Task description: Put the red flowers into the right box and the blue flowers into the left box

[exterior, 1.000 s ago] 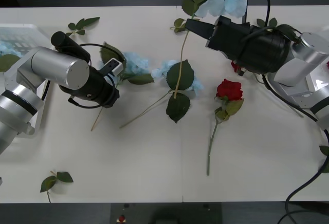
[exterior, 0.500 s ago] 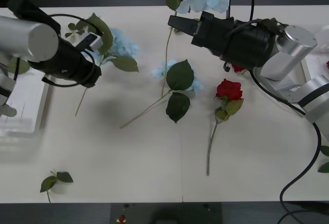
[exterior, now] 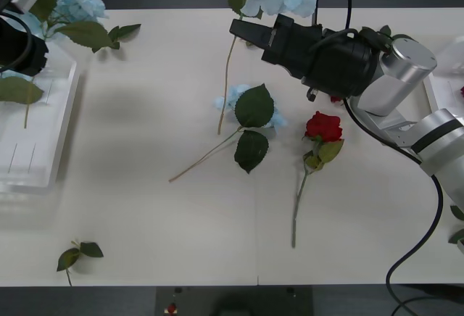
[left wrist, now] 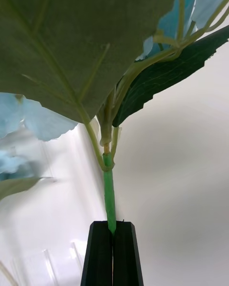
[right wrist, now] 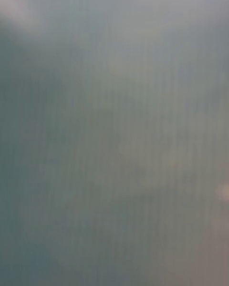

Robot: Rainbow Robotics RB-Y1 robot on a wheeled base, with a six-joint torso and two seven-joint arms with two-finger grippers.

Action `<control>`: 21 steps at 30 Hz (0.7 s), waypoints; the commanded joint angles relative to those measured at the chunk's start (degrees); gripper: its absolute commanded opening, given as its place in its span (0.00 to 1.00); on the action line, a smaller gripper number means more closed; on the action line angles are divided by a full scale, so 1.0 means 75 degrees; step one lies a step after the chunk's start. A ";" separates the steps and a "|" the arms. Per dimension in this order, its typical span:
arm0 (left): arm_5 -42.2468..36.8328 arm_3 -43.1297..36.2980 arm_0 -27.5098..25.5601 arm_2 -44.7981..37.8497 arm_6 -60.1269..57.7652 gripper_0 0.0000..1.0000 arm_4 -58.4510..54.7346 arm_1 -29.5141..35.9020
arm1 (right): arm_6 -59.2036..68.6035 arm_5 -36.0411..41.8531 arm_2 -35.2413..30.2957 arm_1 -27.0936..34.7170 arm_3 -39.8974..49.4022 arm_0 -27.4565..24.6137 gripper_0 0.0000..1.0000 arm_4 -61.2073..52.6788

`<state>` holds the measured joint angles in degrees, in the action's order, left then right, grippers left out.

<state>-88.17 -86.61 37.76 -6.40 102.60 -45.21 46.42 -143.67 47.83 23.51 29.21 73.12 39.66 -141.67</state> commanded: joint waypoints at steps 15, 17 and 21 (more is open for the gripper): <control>0.1080 0.2326 -0.0148 0.0044 -0.0496 0.00 0.1035 0.1405 | 0.0148 0.0044 -0.0052 -0.0180 0.0164 0.0173 0.00 -0.0001; 0.1384 0.2572 -0.0148 0.0384 -0.0508 0.00 0.1106 0.1416 | 0.0148 0.0044 -0.0052 -0.0192 0.0164 0.0173 0.00 -0.0001; 0.1982 0.3099 -0.0136 0.1076 -0.0578 0.00 0.1024 0.1405 | 0.0137 0.0033 -0.0041 -0.0251 0.0164 0.0173 0.00 -0.0001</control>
<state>-75.46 -64.95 37.07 -1.69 99.33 -37.09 55.23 -143.67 47.88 23.52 28.69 73.12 39.66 -141.67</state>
